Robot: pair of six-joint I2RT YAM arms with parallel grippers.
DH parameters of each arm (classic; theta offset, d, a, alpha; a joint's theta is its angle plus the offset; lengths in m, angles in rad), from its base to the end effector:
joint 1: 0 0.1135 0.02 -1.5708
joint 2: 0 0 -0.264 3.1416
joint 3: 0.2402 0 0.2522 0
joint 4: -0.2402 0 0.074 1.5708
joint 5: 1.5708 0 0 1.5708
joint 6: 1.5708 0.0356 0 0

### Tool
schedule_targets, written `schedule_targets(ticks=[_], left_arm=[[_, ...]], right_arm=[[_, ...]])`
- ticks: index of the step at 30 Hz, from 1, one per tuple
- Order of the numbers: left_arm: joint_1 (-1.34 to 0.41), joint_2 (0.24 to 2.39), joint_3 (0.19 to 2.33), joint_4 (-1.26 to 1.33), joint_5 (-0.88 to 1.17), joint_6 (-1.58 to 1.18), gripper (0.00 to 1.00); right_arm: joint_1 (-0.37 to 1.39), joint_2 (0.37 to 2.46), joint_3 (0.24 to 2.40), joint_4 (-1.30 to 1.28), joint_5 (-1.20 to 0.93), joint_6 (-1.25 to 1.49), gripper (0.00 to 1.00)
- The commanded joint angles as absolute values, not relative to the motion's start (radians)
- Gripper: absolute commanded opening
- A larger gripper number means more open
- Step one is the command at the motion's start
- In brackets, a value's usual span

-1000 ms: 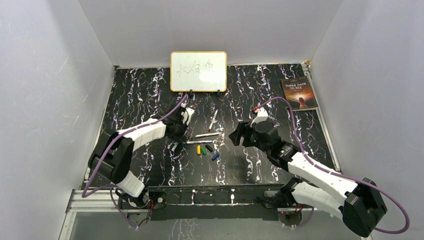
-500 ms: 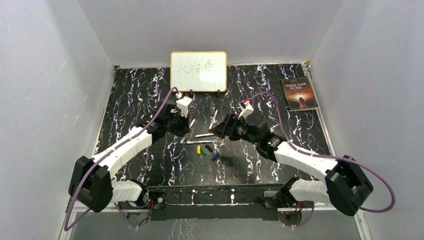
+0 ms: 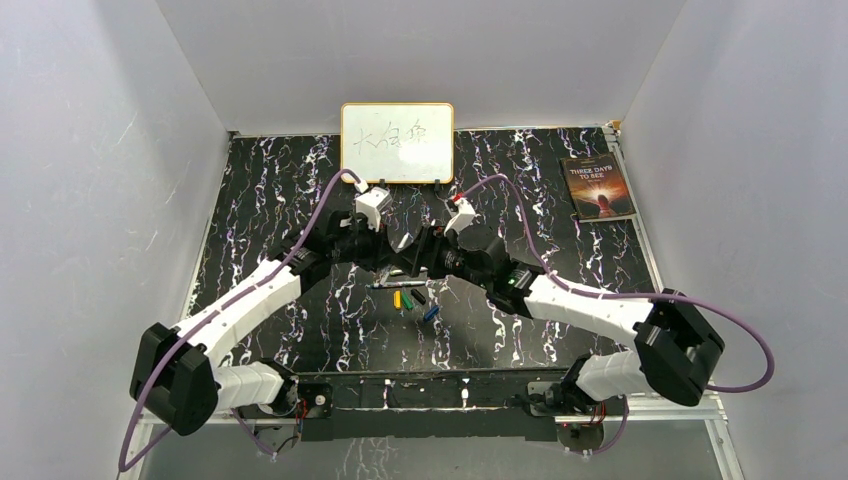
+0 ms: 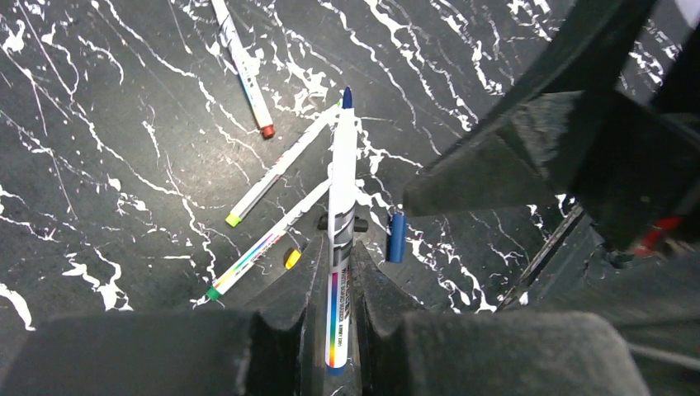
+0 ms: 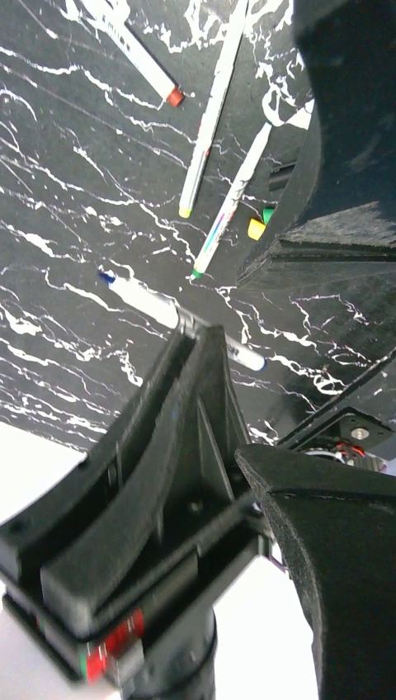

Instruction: Insert the pens into the pen caps

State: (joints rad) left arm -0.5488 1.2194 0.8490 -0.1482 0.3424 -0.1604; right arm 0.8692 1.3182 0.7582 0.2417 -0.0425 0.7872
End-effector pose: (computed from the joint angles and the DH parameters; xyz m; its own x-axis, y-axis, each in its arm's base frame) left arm 0.2263 -0.1524 0.2753 -0.5357 0.1512 -0.8308 0.6631 0.6844 -0.3030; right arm 0.1909 0.2282 0.2555 -0.7016 0.2663 -0.6610 -0.4139 0.6027 0.6822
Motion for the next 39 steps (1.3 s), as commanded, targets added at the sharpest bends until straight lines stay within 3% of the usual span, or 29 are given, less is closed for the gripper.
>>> schedule_targets(ticks=[1, 10, 34, 39], left_arm=[[-0.56, 1.155, 0.844, -0.118, 0.376, -0.189, 0.0], [-0.572, 1.131, 0.842, -0.14, 0.384, -0.179, 0.0], [-0.597, 1.091, 0.868, -0.117, 0.462, -0.197, 0.0], [-0.597, 1.114, 0.883, -0.107, 0.46, -0.206, 0.0]], right_arm=[[0.868, 1.32, 0.821, 0.286, 0.022, 0.769, 0.64], [0.868, 1.287, 0.803, 0.337, 0.124, 0.802, 0.57], [0.868, 1.309, 0.842, 0.309, 0.158, 0.788, 0.56], [0.868, 1.305, 0.845, 0.294, 0.143, 0.777, 0.49]])
